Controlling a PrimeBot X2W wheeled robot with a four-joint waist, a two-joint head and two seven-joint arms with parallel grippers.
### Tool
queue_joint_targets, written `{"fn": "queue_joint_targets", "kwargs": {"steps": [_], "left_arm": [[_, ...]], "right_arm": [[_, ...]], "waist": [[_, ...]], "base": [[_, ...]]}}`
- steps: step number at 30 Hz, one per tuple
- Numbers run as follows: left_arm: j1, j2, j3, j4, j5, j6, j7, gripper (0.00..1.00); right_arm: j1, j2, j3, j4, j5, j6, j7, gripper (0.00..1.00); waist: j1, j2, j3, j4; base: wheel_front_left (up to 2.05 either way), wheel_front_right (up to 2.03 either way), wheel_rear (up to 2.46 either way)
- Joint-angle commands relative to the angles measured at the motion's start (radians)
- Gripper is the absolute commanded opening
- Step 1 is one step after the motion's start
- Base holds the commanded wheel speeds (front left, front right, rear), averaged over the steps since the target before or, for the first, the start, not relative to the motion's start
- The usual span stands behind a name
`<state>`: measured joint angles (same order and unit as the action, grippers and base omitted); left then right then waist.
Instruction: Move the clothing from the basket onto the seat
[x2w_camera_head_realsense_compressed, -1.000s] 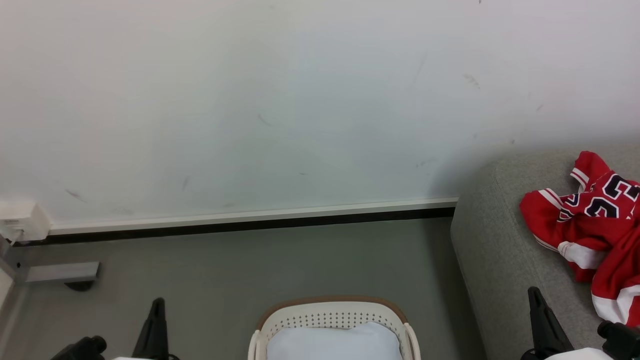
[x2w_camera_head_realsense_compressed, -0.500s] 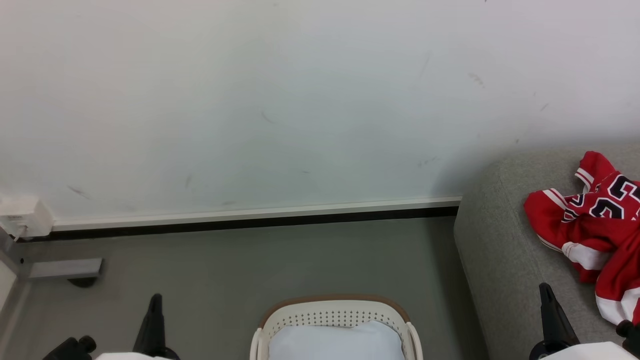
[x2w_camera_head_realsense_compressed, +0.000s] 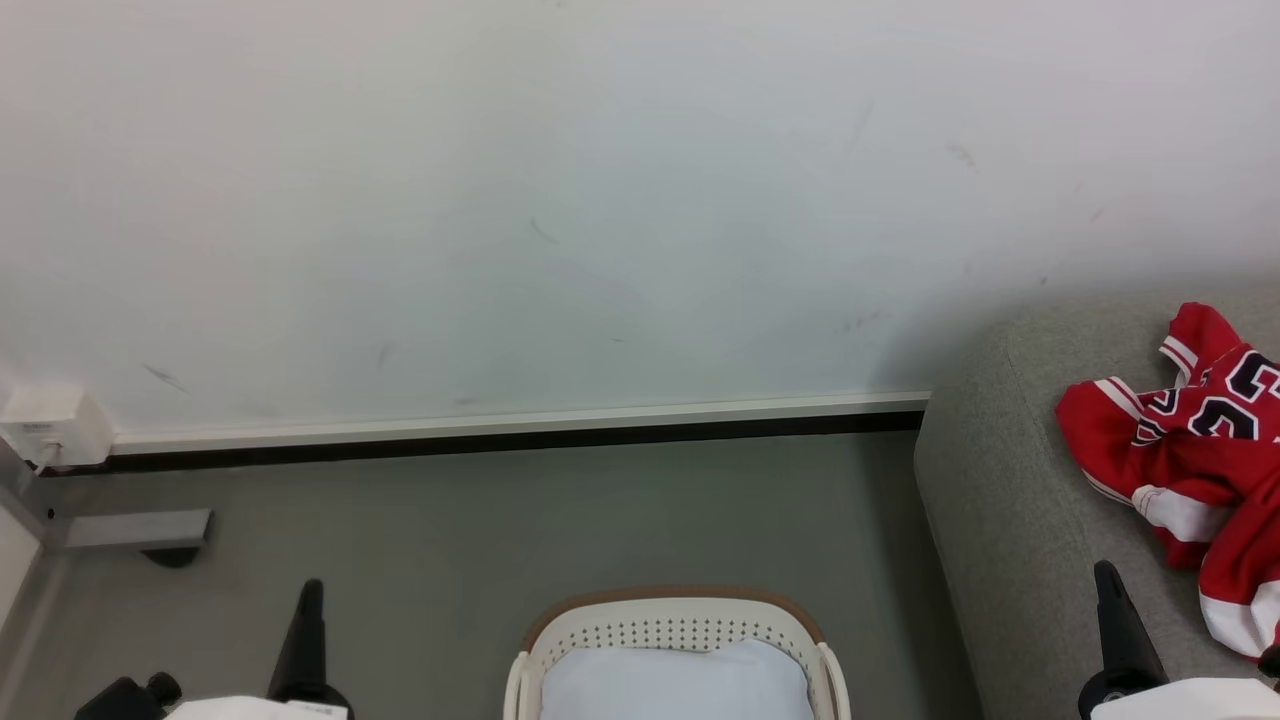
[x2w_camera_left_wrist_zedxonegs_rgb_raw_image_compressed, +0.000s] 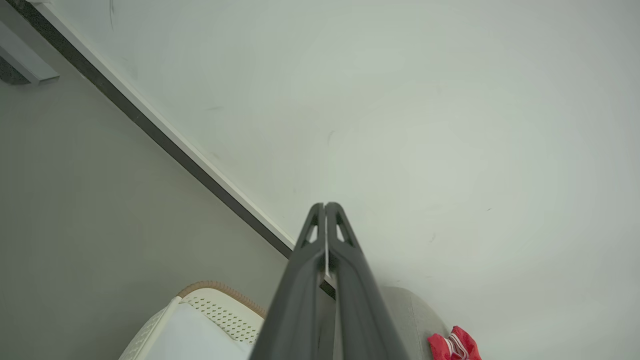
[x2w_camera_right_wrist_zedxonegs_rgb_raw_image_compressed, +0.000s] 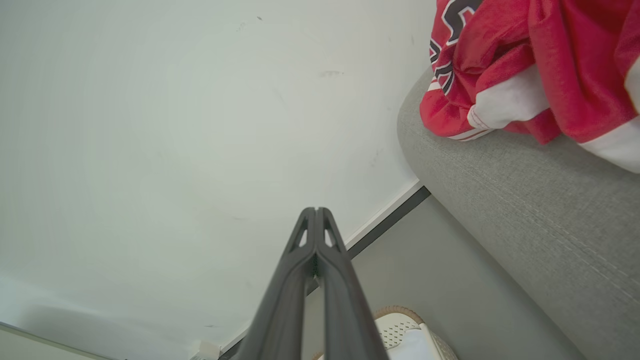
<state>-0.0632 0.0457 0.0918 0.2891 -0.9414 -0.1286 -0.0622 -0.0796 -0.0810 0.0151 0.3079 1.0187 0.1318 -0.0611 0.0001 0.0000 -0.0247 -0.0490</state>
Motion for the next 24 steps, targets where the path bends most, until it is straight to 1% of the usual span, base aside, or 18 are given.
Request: {"fn": "queue_joint_targets", "kwargs": {"steps": [1, 24], "left_arm": [[-0.025, 0.007, 0.005, -0.012, -0.030, -0.002, 0.007, 0.00], [-0.036, 0.007, 0.014, -0.026, -0.272, -0.002, 0.073, 0.00]], "right_arm": [[-0.024, 0.000, -0.010, -0.016, 0.030, -0.001, 0.007, 0.00], [-0.030, 0.011, -0.056, -0.036, 0.242, -0.001, 0.073, 0.00]], "waist": [[0.0000, 0.0000, 0.000, 0.001], [0.0000, 0.0000, 0.009, 0.016]], "base": [[0.00, 0.00, 0.00], [0.00, 0.00, 0.00]]}}
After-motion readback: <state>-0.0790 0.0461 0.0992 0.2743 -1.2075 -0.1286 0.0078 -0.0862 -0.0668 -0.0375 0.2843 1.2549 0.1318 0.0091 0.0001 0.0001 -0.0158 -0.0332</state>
